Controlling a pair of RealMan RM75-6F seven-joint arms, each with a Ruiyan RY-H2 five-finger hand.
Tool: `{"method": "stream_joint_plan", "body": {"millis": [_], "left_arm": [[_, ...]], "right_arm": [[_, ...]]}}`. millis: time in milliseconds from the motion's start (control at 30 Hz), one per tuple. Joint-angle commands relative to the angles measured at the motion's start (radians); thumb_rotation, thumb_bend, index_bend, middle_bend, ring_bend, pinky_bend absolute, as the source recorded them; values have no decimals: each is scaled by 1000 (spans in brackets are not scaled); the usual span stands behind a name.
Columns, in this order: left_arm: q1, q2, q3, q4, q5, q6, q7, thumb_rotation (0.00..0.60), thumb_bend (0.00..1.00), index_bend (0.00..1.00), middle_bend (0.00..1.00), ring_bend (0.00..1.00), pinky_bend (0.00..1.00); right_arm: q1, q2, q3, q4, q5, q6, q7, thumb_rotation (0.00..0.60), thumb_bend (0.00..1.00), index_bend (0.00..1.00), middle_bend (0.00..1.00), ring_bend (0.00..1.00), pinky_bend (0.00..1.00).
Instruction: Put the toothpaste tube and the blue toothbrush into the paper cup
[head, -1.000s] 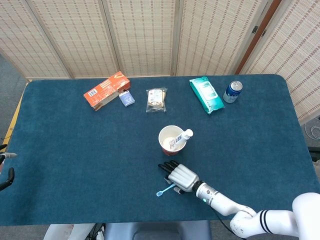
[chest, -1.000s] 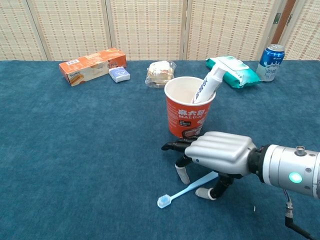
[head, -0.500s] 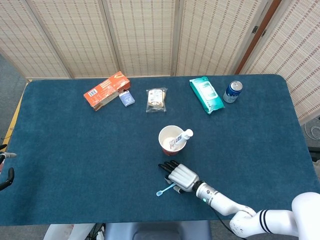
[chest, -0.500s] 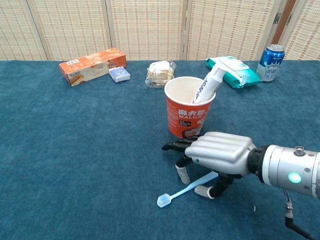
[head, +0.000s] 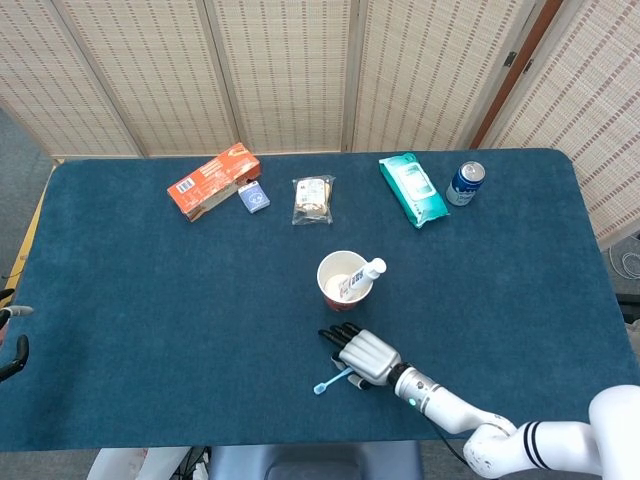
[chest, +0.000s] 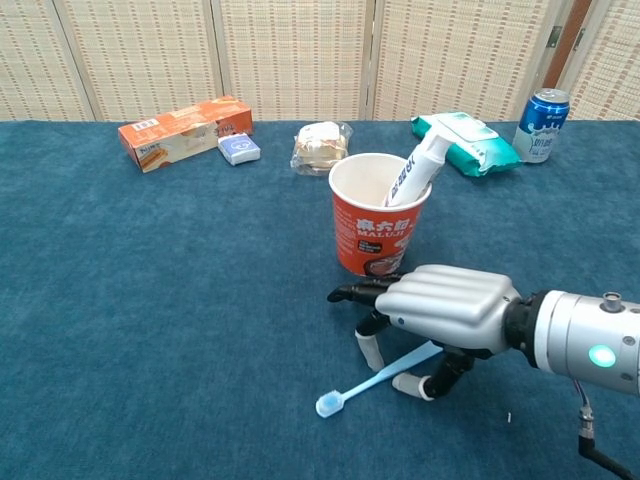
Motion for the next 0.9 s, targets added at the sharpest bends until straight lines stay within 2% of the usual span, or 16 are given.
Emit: {"method": "stream_joint_plan", "body": {"millis": [33,667,900], "left_arm": [[0,-1,0,0,0,-1,2,600,523,317,155,77,164],[-1,-2,0,1,-2,-3,5,600,523,317,155,77,164],[-1,-2,0,0,-1,-3,7,600,523,317,155,77,164]], "right_arm": [[-1,22,3,-27,-4,4,26,600,316,592,23,0,120],[-1,25,-6,-8,-34,14,56,600,302,597,29,0,120],[-1,37,-11,-18,-54,20,72,600,291,538,19,0,119]]}}
